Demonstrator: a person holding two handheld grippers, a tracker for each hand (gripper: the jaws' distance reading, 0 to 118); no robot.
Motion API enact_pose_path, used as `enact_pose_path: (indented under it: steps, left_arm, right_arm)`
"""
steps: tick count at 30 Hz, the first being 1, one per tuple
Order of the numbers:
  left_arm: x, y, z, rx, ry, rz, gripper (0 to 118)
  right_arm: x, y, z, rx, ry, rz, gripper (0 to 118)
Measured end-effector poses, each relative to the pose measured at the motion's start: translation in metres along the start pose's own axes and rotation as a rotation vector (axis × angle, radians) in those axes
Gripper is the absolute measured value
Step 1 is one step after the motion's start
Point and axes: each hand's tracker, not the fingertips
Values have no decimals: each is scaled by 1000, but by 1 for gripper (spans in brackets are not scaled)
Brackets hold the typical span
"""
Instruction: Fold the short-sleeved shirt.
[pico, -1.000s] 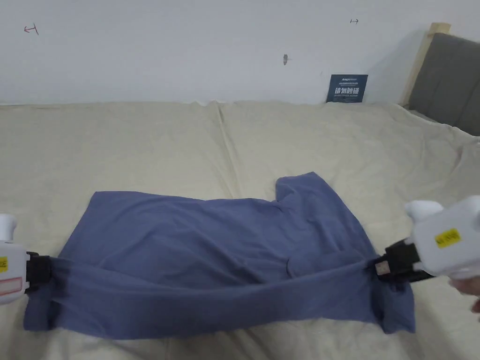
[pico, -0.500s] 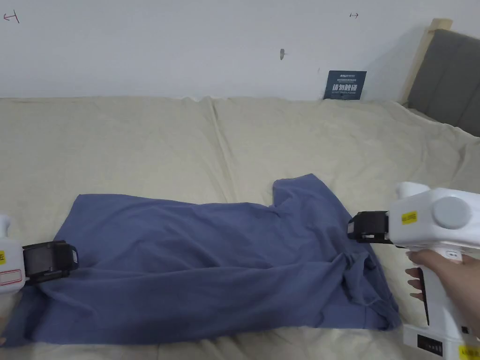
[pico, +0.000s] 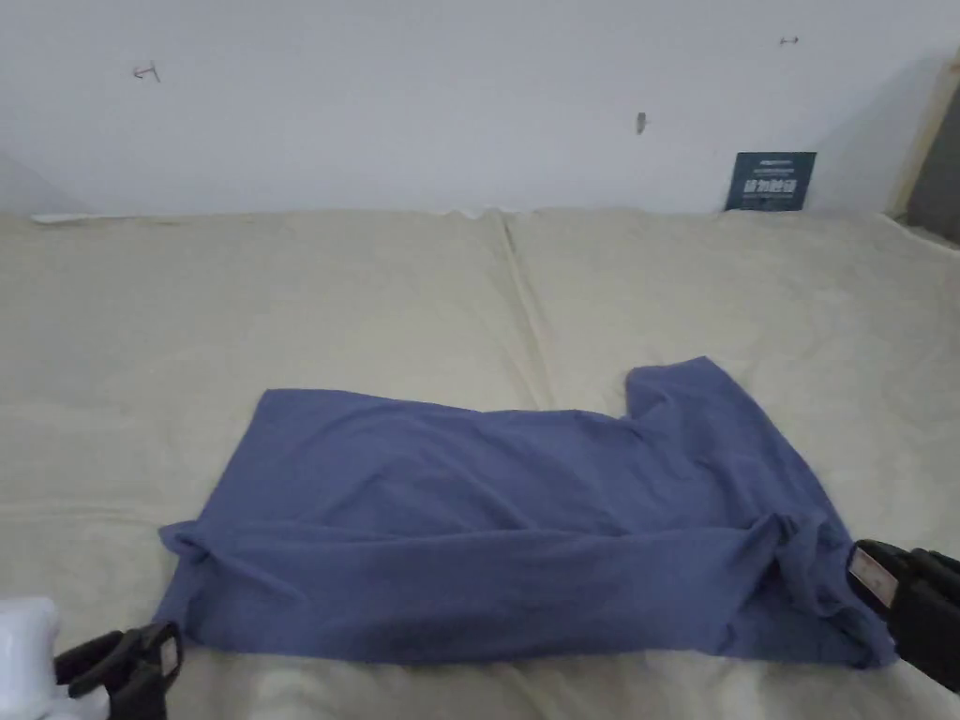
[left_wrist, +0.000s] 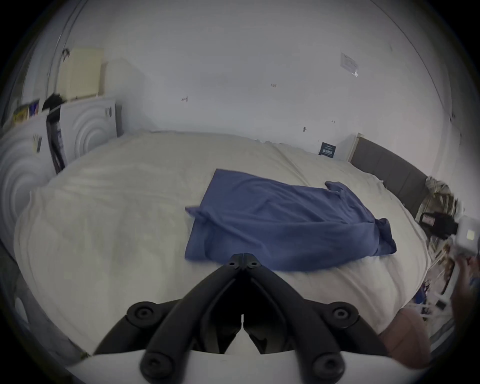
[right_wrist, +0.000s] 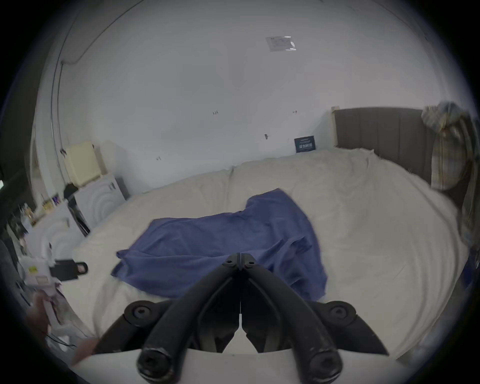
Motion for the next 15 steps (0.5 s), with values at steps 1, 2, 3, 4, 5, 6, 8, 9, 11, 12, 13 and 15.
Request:
enact_pose_path:
  steps: [1, 2, 3, 4, 5, 6, 8, 9, 11, 12, 13, 15]
  left_arm:
    - [1, -1, 5, -2, 38, 6, 0]
    - [2, 2, 10, -6, 64, -7, 0]
    - [-12, 5, 3, -16, 78, -18, 0]
    - [-30, 8, -10, -31, 80, -31, 0]
    - [-37, 17, -17, -40, 85, -34, 0]
    - [-43, 25, -26, -74, 101, -47, 0]
    - [-53, 47, -48, -170, 107, -35, 0]
    - [-60, 53, -64, -217, 89, -17, 3]
    - [-74, 59, -98, -313, 34, 7, 48]
    - [-81, 60, -113, -346, 6, 32, 100]
    - [-82, 60, -126, -385, 6, 36, 118]
    - [-82, 59, -151, -350, 47, 38, 115]
  right_arm:
    - [-17, -3, 7, -2, -7, -20, 0]
    - [-19, -4, 8, -11, -14, -31, 0]
    - [-19, -2, 6, -30, -15, -39, 0]
    - [-19, -1, 4, -44, -17, -45, 0]
    - [-12, -9, 4, -56, -31, -44, 0]
    - [-10, -9, 4, -47, -32, -45, 0]
    - [-6, -6, 6, -49, -24, -60, 0]
    - [-9, -5, 7, -52, -19, -68, 0]
    - [-10, -4, 10, -54, -10, -80, 0]
    - [-11, -5, 11, -53, -11, -83, 0]
    - [-12, -4, 11, -53, -15, -82, 0]
    - [-14, -5, 11, -53, -17, -80, 0]
